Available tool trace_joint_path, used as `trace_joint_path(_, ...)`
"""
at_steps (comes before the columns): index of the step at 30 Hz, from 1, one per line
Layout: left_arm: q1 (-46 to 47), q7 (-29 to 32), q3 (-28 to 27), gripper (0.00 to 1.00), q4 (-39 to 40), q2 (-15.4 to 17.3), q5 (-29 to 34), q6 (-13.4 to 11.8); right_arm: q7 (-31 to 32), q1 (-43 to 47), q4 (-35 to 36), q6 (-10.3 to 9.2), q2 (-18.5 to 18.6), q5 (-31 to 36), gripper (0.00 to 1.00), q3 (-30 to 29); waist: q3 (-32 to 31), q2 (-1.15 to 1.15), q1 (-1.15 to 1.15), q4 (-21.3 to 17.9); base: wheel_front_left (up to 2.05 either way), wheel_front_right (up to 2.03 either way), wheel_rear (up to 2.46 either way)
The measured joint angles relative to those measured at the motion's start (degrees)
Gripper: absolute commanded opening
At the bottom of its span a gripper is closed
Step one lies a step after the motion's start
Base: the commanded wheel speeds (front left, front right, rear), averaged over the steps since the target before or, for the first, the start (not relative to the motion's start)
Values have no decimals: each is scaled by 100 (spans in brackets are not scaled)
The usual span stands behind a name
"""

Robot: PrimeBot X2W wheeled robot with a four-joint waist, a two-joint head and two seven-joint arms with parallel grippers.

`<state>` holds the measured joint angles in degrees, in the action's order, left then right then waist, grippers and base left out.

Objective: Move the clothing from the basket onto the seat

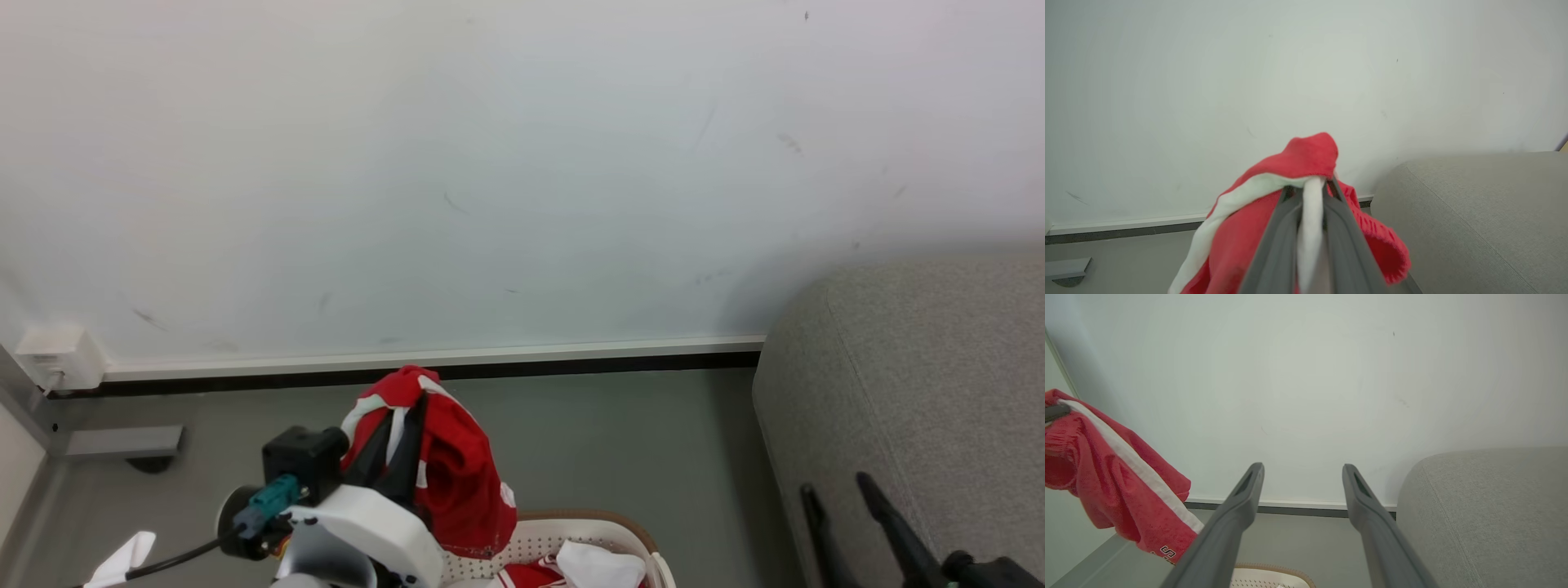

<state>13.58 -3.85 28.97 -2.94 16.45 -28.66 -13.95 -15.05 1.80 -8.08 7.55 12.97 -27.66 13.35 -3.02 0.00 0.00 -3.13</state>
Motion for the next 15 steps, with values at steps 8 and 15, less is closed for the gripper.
trace_joint_path(8,86,214,241,0,344,-113,-20,89,0,-363,135,0,190,129,100,1211,-4,0,0,61,0,0,0)
trace_joint_path(15,312,299,567,0,316,-393,-14,212,0,-957,103,0,207,-25,100,2417,-23,0,0,128,0,0,0)
